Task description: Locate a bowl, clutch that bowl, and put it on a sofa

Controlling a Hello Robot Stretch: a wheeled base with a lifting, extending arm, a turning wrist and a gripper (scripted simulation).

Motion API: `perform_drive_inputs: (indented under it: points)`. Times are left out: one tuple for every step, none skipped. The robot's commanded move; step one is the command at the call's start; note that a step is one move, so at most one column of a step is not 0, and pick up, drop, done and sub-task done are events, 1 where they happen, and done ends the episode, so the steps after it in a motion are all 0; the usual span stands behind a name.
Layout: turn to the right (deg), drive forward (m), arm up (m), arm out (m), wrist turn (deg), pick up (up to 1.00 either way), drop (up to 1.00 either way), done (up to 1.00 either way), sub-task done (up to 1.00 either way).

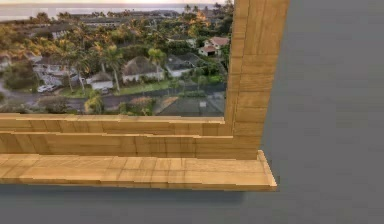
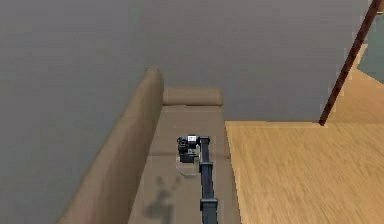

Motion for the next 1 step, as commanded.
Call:
perform_drive_inputs:
  points:
    - [0.0,0.00,0.10,0.00,0.0,0.00,0.00,0.00,0.00]
